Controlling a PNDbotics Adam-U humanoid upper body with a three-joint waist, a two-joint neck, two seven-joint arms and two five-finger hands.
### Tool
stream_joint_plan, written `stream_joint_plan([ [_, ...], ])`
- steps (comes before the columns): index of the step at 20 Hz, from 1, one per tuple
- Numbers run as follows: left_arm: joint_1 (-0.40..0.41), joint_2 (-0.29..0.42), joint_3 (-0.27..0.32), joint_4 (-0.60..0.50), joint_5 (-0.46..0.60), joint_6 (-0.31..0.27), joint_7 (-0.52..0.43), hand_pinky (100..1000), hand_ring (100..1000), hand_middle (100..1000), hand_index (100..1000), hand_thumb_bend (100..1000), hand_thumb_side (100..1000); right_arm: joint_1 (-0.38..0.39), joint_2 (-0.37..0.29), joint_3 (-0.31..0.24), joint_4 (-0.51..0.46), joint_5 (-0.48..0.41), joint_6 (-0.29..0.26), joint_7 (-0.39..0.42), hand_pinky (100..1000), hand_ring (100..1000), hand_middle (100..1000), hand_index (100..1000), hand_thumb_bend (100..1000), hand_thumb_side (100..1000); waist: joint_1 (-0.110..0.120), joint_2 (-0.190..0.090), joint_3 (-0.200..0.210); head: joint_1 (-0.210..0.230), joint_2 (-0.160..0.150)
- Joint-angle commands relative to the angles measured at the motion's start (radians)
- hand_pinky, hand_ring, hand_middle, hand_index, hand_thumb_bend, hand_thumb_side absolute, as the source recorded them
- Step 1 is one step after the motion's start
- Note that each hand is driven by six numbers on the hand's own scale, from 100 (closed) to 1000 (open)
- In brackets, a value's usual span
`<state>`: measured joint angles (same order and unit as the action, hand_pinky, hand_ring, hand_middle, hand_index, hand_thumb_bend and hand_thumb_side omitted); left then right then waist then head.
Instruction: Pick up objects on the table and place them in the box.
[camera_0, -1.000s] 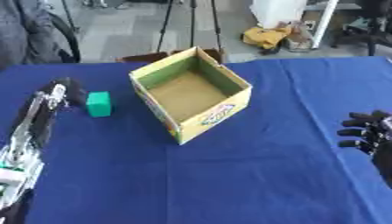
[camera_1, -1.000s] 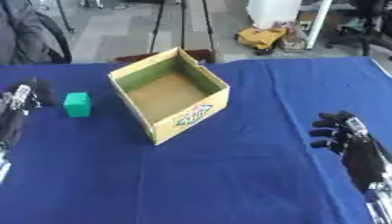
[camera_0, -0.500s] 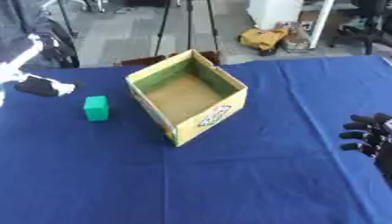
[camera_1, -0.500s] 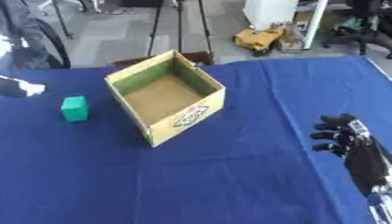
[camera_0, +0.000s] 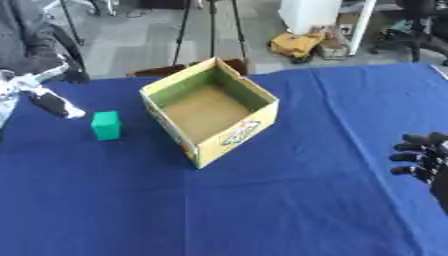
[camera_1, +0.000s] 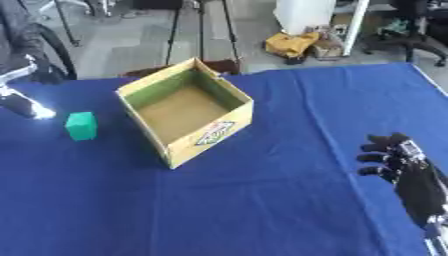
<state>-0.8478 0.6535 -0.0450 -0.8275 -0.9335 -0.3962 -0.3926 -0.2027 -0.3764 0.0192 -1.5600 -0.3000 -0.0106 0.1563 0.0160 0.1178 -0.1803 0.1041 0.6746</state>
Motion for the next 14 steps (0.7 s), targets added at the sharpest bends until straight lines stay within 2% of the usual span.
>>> stream_joint_plan([
  [1,-0.029,0.004,0.011,0.017,-0.032,-0.023,0.002,676,637,588,702,553,241,-0.015,-0.026,-0.004,-0.009,0.004,-0.003,0.006,608,701,681,817,100,918,0.0,-0.01,-0.003,0.002,-0.012],
  [11,-0.016,-0.02,0.008,0.048,-0.075,-0.027,0.039,670,628,582,700,510,222,-0.016,-0.023,-0.006,-0.01,0.005,-0.004,0.008,609,702,682,818,100,919,-0.004,-0.002,-0.005,0.0,-0.014],
  [14,-0.01,-0.024,0.011,0.055,-0.085,-0.021,0.057,660,614,569,693,486,189,-0.016,-0.022,-0.007,-0.01,0.006,-0.004,0.008,609,702,682,818,100,920,-0.006,0.0,-0.004,0.001,-0.016],
])
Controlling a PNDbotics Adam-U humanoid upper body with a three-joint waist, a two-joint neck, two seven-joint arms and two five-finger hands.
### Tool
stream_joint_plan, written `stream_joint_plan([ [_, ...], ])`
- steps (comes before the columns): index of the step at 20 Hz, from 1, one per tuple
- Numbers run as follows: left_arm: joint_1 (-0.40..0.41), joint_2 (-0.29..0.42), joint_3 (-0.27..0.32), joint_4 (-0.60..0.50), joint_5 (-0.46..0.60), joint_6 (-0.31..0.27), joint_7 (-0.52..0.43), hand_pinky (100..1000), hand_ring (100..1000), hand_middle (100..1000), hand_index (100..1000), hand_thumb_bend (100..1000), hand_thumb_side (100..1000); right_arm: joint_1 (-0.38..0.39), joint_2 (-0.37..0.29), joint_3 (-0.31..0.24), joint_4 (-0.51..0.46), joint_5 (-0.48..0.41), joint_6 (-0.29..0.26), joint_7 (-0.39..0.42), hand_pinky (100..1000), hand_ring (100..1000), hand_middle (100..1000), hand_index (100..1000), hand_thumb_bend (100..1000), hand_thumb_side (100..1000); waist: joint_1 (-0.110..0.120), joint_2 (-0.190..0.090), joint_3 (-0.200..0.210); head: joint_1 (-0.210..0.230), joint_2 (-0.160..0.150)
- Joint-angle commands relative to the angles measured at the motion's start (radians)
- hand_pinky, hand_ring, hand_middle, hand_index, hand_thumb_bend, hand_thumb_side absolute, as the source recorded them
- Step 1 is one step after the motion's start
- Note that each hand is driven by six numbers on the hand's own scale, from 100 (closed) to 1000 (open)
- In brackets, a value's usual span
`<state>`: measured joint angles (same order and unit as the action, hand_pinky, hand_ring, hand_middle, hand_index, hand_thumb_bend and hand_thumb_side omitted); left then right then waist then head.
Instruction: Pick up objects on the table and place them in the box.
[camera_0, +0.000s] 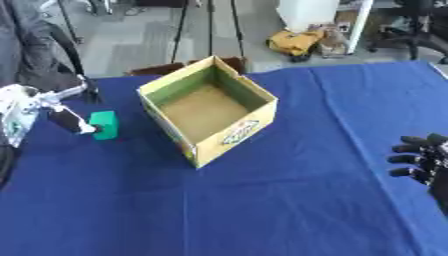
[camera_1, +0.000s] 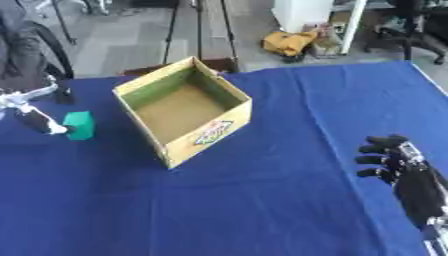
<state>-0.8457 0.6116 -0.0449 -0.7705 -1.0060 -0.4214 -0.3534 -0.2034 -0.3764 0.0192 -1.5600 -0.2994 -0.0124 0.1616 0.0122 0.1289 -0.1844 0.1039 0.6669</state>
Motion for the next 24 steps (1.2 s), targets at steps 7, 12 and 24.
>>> stream_joint_plan([
  [7,-0.002,0.006,0.014,0.017,-0.029,0.025,0.078,657,610,565,695,460,167,-0.018,-0.02,-0.008,-0.011,0.007,-0.003,0.004,609,702,682,818,100,921,-0.004,-0.001,-0.002,0.002,-0.011],
  [12,0.0,0.0,0.012,0.022,-0.036,0.029,0.115,659,611,567,698,451,165,-0.02,-0.018,-0.008,-0.011,0.009,-0.003,0.005,609,702,682,818,100,921,-0.004,0.004,-0.004,0.001,-0.013],
  [24,-0.022,0.014,0.019,-0.002,-0.002,0.035,0.124,695,689,671,760,440,213,-0.021,-0.019,-0.008,-0.011,0.009,-0.003,0.007,609,702,682,819,100,921,-0.003,0.004,-0.008,0.003,-0.015],
])
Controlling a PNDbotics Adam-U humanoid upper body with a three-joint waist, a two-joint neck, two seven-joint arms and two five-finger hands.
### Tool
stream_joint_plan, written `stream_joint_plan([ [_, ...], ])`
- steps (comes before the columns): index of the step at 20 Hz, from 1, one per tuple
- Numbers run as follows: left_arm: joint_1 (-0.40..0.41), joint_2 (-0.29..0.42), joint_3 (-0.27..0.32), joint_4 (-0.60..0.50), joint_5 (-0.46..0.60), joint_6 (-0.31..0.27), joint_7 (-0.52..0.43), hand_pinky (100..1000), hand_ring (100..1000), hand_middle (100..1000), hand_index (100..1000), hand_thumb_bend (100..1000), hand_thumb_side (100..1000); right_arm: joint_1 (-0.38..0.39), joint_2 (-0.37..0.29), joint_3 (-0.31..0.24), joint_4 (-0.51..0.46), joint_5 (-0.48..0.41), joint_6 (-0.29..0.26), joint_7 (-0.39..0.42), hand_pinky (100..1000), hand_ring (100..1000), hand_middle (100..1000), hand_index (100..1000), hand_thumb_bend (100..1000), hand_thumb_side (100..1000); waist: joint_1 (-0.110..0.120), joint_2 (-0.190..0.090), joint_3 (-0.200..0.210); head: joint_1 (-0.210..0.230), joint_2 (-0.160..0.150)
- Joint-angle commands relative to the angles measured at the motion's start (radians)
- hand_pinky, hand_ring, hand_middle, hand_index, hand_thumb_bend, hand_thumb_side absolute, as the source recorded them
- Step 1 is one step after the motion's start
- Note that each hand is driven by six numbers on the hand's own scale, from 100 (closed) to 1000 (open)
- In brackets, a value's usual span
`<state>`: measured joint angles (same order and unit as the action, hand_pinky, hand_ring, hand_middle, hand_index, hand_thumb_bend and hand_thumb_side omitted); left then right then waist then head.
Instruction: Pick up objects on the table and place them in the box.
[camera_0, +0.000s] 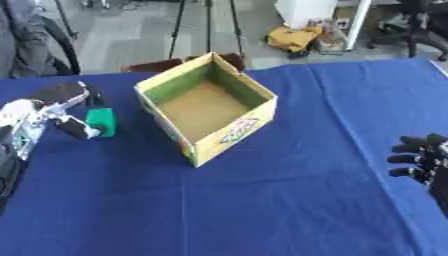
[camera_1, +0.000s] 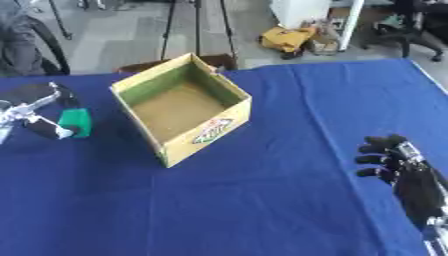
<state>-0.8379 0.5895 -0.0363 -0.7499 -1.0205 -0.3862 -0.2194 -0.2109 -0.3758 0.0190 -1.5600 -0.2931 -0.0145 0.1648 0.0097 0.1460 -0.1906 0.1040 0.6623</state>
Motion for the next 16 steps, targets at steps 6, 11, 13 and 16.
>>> stream_joint_plan([
  [6,-0.036,0.049,0.022,-0.01,0.032,-0.002,-0.084,700,689,670,758,416,263,-0.026,-0.018,-0.002,-0.012,0.005,0.0,0.011,609,702,682,819,100,923,0.007,0.004,-0.027,0.011,-0.033],
  [11,-0.036,0.064,0.028,-0.009,0.037,0.002,-0.132,697,668,650,754,416,286,-0.028,-0.015,-0.005,-0.013,0.01,0.0,0.01,609,702,682,819,100,924,0.009,0.022,-0.041,0.009,-0.039],
  [13,-0.034,0.067,0.03,-0.011,0.038,0.006,-0.139,687,647,631,749,413,282,-0.029,-0.013,-0.005,-0.013,0.01,0.001,0.009,609,702,682,819,100,925,0.009,0.026,-0.04,0.006,-0.039],
  [16,-0.028,0.069,0.03,-0.014,0.038,0.01,-0.144,667,626,614,743,406,260,-0.029,-0.012,-0.006,-0.013,0.011,0.001,0.01,609,702,682,819,100,924,0.009,0.026,-0.036,0.003,-0.037],
])
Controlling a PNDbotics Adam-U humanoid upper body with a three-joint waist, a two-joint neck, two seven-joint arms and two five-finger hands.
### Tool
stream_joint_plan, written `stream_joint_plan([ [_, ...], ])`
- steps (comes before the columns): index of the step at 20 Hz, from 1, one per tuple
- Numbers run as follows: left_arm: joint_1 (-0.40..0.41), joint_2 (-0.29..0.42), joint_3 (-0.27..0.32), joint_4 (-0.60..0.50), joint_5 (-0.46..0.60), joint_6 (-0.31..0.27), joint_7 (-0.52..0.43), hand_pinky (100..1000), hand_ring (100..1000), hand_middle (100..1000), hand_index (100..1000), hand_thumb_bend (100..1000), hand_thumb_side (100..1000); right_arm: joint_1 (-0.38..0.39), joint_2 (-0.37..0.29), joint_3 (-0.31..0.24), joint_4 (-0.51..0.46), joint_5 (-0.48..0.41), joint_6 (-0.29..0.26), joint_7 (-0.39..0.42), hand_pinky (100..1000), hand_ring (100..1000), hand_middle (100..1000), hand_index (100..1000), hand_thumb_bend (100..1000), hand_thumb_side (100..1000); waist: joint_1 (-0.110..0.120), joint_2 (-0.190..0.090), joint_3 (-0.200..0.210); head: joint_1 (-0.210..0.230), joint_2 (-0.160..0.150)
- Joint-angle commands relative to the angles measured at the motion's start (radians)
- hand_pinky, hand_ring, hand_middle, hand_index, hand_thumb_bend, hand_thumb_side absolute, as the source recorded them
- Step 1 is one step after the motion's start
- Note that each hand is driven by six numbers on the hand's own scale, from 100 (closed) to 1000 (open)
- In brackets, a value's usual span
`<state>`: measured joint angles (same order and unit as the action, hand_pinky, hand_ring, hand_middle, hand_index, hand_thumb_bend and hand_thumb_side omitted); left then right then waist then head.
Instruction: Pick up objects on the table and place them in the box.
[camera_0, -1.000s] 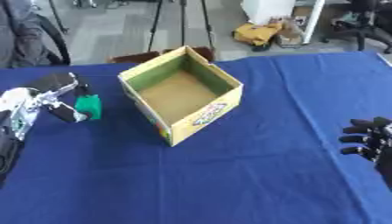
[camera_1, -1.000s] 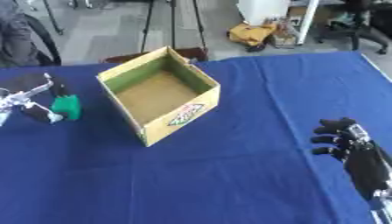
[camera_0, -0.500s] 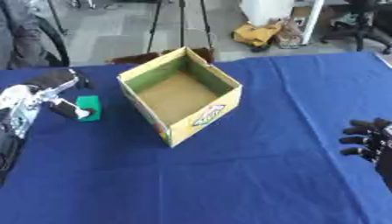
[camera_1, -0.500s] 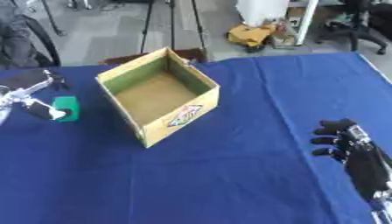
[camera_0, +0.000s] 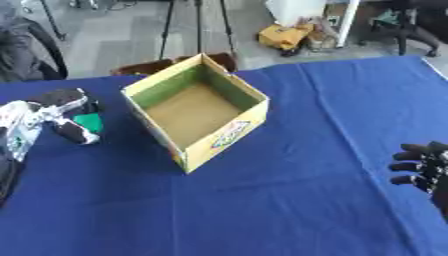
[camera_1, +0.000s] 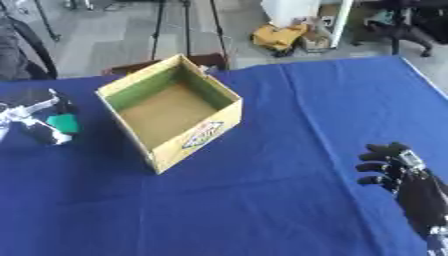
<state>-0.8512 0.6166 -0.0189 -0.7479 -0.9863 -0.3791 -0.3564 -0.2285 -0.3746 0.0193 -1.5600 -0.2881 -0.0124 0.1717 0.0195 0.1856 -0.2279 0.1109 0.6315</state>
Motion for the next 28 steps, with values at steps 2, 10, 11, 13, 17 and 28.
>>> stream_joint_plan([
  [2,-0.012,0.045,0.012,-0.016,0.003,0.005,-0.017,671,634,620,745,416,250,-0.01,-0.014,-0.007,-0.013,0.006,-0.001,0.003,609,703,682,819,100,924,-0.002,-0.016,0.004,-0.005,-0.006],
  [10,-0.01,0.055,0.01,-0.016,0.001,-0.007,-0.09,658,629,618,748,438,233,-0.008,-0.016,-0.007,-0.011,0.004,-0.003,0.006,609,703,683,819,100,922,-0.008,-0.027,0.011,-0.006,-0.008],
  [11,-0.01,0.056,0.011,-0.016,0.001,-0.01,-0.098,652,623,613,747,431,222,-0.007,-0.016,-0.008,-0.011,0.003,-0.004,0.006,609,703,683,819,100,921,-0.009,-0.027,0.012,-0.006,-0.008],
  [13,-0.009,0.058,0.013,-0.017,0.0,-0.013,-0.107,634,609,602,742,418,191,-0.007,-0.017,-0.008,-0.01,0.004,-0.004,0.006,609,703,683,819,100,921,-0.009,-0.027,0.012,-0.006,-0.008],
  [17,-0.006,0.058,0.016,-0.016,-0.004,-0.004,-0.101,518,521,525,710,329,138,-0.007,-0.015,-0.008,-0.009,0.004,-0.004,0.007,609,704,683,819,100,923,-0.009,-0.025,0.013,-0.008,-0.007],
  [28,-0.028,0.043,0.014,-0.072,0.115,0.01,-0.03,208,254,415,597,100,103,-0.003,-0.016,-0.011,-0.006,0.003,-0.004,0.006,609,704,683,819,100,922,-0.01,-0.029,0.015,-0.014,-0.005],
])
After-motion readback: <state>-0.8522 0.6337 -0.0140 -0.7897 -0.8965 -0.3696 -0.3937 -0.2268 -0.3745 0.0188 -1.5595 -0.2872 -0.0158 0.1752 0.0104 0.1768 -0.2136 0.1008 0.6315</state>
